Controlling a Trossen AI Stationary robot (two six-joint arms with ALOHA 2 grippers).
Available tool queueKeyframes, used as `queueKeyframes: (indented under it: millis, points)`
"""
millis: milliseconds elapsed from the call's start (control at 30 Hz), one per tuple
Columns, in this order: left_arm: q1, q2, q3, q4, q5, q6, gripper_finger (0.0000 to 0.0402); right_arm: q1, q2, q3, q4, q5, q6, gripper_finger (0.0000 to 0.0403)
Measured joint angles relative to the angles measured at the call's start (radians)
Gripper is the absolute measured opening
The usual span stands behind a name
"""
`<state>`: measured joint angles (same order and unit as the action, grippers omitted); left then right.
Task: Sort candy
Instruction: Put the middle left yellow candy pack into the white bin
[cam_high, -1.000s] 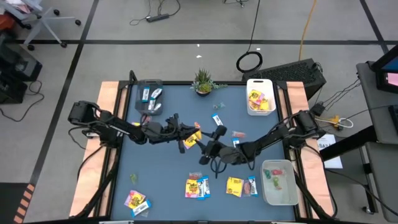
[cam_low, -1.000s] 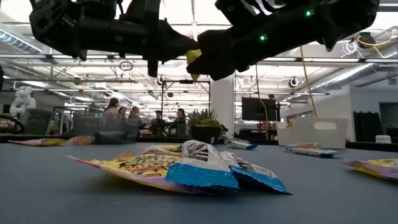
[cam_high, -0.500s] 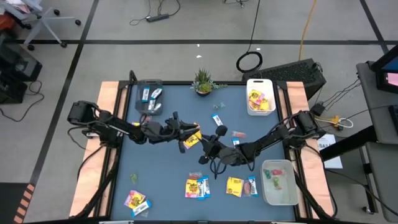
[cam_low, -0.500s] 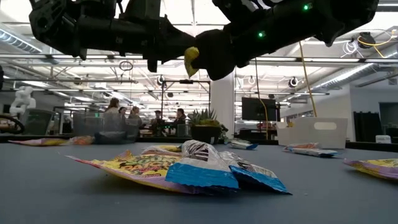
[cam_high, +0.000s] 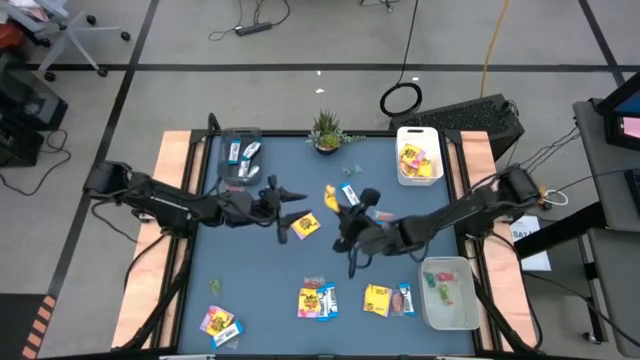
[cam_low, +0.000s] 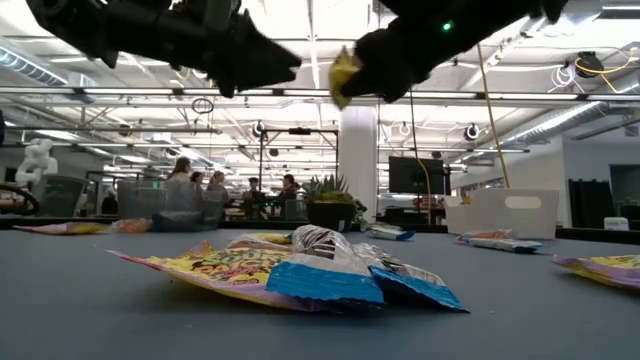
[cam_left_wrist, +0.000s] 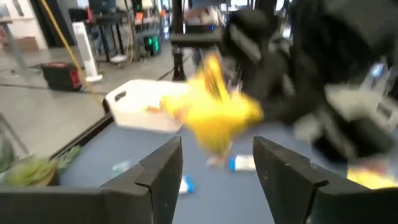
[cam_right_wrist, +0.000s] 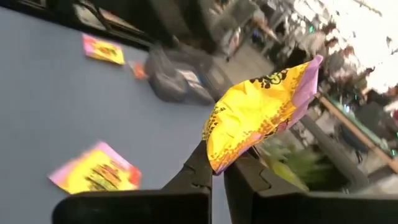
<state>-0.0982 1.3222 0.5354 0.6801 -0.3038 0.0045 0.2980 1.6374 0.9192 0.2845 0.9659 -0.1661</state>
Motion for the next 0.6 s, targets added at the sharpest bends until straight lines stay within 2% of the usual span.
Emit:
queueKeyframes:
  millis: [100,300,433,600]
  points:
    - [0.000,-0.013,0.000,-0.125,-0.038,0.035,0.0204,-0.033,-0.107,0.000,-0.218,-0.013,0.121,0.0010]
    - [0.000,-0.012,-0.001,-0.301,-0.061,0.027,0.0204,-0.150,-0.302,0.000,-0.661,-0.132,0.348,0.0010]
    - [0.000,-0.012,-0.001,-0.314,-0.061,-0.003,0.0203,-0.257,-0.378,0.000,-0.876,-0.204,0.425,0.0010]
    - [0.000,-0.012,-0.001,-0.313,-0.061,-0.007,0.0203,-0.420,-0.396,0.000,-1.035,-0.296,0.470,0.0010]
